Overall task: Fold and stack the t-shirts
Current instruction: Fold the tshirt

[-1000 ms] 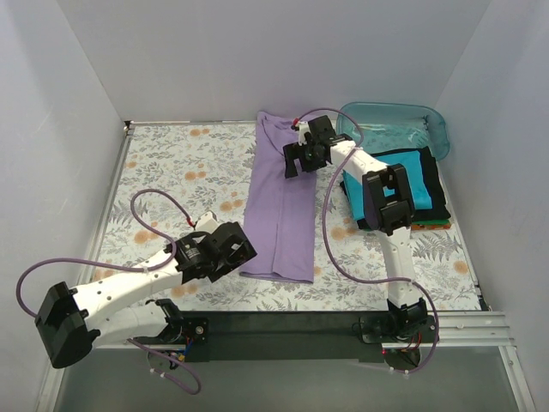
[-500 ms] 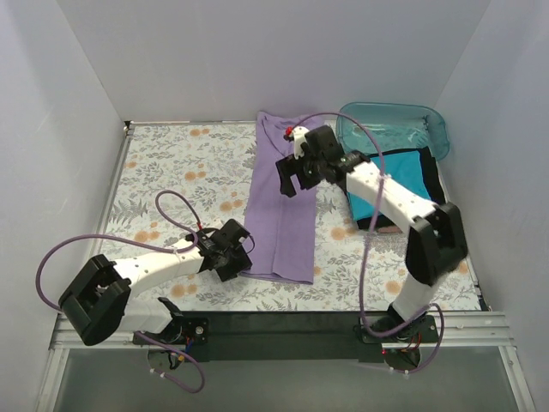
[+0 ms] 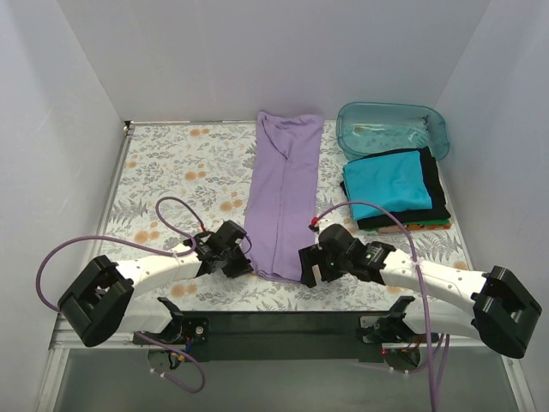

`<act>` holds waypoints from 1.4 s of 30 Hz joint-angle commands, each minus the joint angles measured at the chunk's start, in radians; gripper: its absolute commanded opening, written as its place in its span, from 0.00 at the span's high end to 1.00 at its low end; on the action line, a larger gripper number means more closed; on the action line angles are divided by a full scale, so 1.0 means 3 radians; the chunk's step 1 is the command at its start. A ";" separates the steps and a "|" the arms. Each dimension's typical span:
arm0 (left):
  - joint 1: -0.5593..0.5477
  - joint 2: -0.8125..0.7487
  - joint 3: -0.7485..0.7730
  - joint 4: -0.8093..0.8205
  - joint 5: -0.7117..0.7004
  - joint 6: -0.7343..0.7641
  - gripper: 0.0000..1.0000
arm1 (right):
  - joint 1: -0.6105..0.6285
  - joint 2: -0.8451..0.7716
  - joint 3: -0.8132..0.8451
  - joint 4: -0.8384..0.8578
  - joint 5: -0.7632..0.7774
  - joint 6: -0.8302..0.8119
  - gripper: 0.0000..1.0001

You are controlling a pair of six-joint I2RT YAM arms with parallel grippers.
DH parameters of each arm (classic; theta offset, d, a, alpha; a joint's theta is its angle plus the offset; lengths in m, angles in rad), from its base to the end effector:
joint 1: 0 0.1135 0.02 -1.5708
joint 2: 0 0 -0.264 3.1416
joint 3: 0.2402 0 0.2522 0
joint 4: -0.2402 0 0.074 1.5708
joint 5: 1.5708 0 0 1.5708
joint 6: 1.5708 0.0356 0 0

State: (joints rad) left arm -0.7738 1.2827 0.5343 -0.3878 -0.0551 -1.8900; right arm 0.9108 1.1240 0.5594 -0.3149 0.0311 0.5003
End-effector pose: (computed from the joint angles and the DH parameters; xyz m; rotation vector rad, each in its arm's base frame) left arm 0.1526 -0.1464 0.1445 -1.5638 2.4714 -0.6083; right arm 0.1326 0.1690 0.1868 -0.5035 2.4882 0.5627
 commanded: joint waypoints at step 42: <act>-0.0602 -0.0539 0.0744 -0.1274 -0.0935 -0.0424 1.00 | 0.1086 0.0098 0.0742 -0.0653 0.1952 0.0568 0.99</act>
State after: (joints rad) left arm -0.9909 1.0542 0.6376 -0.7303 -0.1722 -1.9945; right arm 1.3125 1.1236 0.7010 -0.5072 0.5053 0.7700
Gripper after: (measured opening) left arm 0.031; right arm 0.029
